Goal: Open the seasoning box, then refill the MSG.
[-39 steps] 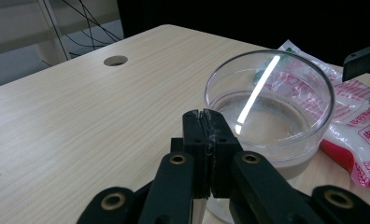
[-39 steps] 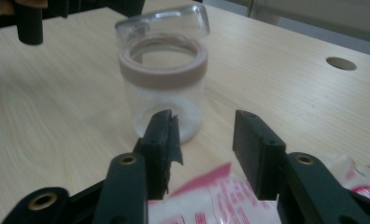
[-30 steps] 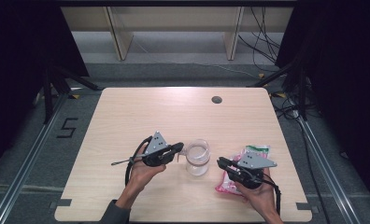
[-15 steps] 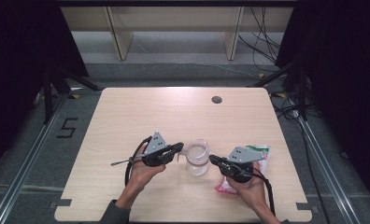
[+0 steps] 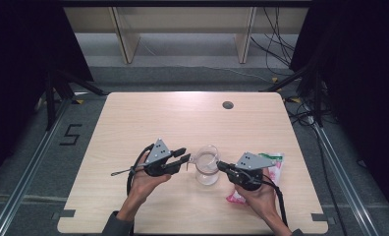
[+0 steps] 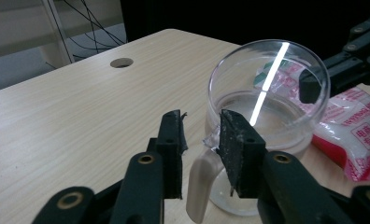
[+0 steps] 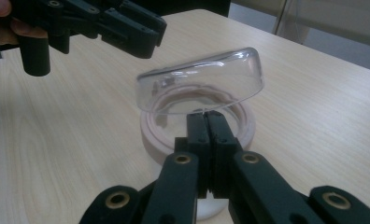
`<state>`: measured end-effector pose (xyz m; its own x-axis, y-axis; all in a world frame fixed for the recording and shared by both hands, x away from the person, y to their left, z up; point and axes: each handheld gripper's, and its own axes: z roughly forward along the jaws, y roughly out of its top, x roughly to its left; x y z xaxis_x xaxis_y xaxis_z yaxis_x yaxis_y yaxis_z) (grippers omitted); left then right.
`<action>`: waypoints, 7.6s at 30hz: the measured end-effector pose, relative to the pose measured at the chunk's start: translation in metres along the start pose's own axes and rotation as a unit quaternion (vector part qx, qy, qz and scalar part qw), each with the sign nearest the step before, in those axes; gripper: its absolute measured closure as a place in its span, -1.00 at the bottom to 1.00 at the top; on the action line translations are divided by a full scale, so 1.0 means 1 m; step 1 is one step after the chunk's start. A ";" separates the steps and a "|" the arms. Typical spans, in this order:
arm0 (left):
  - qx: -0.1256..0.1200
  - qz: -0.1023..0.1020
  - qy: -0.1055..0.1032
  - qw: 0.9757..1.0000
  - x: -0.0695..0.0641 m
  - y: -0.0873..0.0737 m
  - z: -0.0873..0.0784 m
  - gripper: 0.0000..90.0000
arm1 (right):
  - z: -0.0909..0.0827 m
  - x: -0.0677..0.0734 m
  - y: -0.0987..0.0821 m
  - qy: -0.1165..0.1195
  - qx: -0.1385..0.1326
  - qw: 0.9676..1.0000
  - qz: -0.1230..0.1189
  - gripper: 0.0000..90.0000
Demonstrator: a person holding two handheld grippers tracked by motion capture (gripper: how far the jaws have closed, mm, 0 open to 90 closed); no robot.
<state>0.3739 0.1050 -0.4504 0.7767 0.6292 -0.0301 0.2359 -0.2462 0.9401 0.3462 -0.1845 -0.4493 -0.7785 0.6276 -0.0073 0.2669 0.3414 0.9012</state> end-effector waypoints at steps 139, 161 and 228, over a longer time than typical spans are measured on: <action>0.086 -0.017 -0.068 0.994 -0.073 -0.053 0.012 -0.25 | -0.094 -0.094 -0.093 -0.166 0.050 0.960 0.220 -0.25; 0.095 -0.006 -0.080 0.992 -0.083 -0.056 0.017 -0.26 | -0.077 -0.103 -0.100 -0.134 0.064 0.962 0.230 0.01; 0.108 0.040 -0.114 0.987 -0.137 -0.036 0.090 -0.32 | -0.096 -0.070 -0.044 -0.028 -0.112 0.967 0.226 1.00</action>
<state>0.3115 -0.0388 -0.5111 0.9032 0.4252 -0.0584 0.2690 -0.4548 0.8490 0.3346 -0.3110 -0.4472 -0.5776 0.7162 0.3916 0.4388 -0.1321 0.8888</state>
